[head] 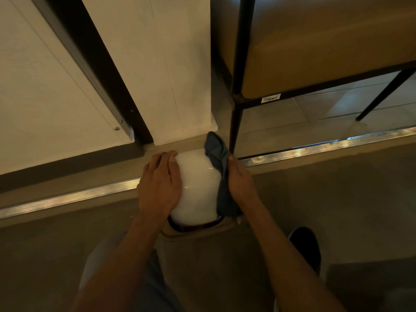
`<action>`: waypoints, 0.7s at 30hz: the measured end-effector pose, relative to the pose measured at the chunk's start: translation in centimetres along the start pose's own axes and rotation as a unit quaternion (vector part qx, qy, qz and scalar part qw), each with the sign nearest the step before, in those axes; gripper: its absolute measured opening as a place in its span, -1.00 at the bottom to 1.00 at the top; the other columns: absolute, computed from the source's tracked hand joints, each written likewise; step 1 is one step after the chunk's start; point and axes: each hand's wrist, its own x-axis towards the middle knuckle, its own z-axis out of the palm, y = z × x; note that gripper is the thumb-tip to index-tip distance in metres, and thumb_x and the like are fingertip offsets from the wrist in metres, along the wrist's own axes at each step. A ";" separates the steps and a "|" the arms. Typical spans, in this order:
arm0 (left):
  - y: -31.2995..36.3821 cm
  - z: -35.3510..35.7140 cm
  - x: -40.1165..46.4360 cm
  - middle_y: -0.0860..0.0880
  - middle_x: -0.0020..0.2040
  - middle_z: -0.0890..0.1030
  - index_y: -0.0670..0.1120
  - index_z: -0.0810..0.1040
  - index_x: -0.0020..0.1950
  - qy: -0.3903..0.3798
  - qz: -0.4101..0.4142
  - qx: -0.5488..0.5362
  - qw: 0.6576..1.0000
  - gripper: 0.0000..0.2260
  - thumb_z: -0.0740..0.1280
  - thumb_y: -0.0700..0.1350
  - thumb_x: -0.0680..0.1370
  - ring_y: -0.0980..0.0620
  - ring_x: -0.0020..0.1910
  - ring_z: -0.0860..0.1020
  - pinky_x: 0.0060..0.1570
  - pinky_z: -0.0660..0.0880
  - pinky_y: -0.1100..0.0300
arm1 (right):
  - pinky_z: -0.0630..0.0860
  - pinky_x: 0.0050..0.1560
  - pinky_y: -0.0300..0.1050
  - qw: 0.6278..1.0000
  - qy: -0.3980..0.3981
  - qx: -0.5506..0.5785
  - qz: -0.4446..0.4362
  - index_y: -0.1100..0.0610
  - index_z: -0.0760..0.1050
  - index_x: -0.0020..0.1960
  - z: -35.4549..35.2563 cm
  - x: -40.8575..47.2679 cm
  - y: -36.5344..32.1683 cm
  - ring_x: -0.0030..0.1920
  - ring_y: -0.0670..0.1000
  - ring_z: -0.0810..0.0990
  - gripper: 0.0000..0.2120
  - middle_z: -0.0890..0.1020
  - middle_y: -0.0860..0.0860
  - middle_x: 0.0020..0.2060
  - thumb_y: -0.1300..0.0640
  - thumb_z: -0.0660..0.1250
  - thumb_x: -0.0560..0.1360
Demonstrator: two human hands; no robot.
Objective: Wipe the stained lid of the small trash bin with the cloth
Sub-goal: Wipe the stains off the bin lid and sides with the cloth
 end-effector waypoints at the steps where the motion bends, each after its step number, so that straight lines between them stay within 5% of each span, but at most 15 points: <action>1: 0.0 0.0 0.0 -0.12 0.24 0.56 -0.11 0.53 0.33 0.000 -0.004 0.002 1.000 -0.60 0.01 0.00 0.67 -0.13 0.20 0.51 0.25 0.40 -0.01 | 0.43 -0.17 -0.43 0.999 -0.023 -0.006 0.023 -0.11 0.52 0.01 -0.1 1.2 -0.5 -0.08 -0.28 0.55 -0.71 0.58 -0.16 -0.10 -0.11 0.04 0.67; 5: -0.1 0.1 0.1 -0.12 0.28 0.54 -0.08 0.51 0.35 -0.001 -0.029 0.002 1.000 -0.60 0.01 0.01 0.66 -0.15 0.24 0.49 0.26 0.39 -0.02 | 0.40 -0.14 -0.40 0.996 -0.068 -0.032 0.041 -0.13 0.53 -0.04 -0.1 3.5 -1.8 -0.03 -0.22 0.53 -0.68 0.57 -0.19 -0.10 -0.12 0.02 0.66; 10: 0.0 0.4 0.2 -0.14 0.26 0.55 -0.12 0.53 0.33 0.006 -0.042 -0.007 0.999 -0.61 0.02 -0.03 0.67 -0.17 0.22 0.50 0.25 0.40 -0.02 | 0.40 0.16 -0.45 0.997 0.000 0.028 -0.067 -0.18 0.39 0.31 0.5 -1.3 0.4 0.18 -0.37 0.48 -0.71 0.52 -0.33 0.14 -0.11 0.01 0.67; 15: -0.1 0.4 -0.1 -0.17 0.23 0.57 -0.14 0.53 0.33 0.015 -0.042 -0.020 0.999 -0.64 0.06 -0.06 0.68 -0.17 0.20 0.52 0.24 0.40 -0.01 | 0.38 0.37 -0.14 0.993 0.046 -0.052 -0.092 0.03 0.18 0.55 1.5 -6.3 3.0 0.40 -0.09 0.40 -0.49 0.43 -0.04 0.41 -0.12 -0.03 0.65; 18: -0.1 0.3 0.0 -0.17 0.23 0.58 -0.15 0.54 0.32 0.015 -0.033 -0.029 0.999 -0.62 0.05 -0.04 0.67 -0.17 0.20 0.52 0.26 0.39 -0.01 | 0.42 0.30 -0.23 0.995 0.041 -0.021 -0.090 0.07 0.31 0.48 1.1 -5.1 2.1 0.31 -0.15 0.47 -0.57 0.51 -0.02 0.32 -0.04 -0.01 0.68; 21: -0.2 0.2 0.0 -0.14 0.21 0.59 -0.14 0.55 0.30 0.021 -0.015 -0.033 0.999 -0.61 0.04 -0.03 0.67 -0.13 0.18 0.53 0.25 0.40 0.00 | 0.41 0.02 -0.53 0.998 0.004 -0.006 -0.069 -0.16 0.45 0.22 0.6 -2.1 0.2 0.06 -0.42 0.50 -0.73 0.57 -0.21 0.05 -0.04 0.01 0.69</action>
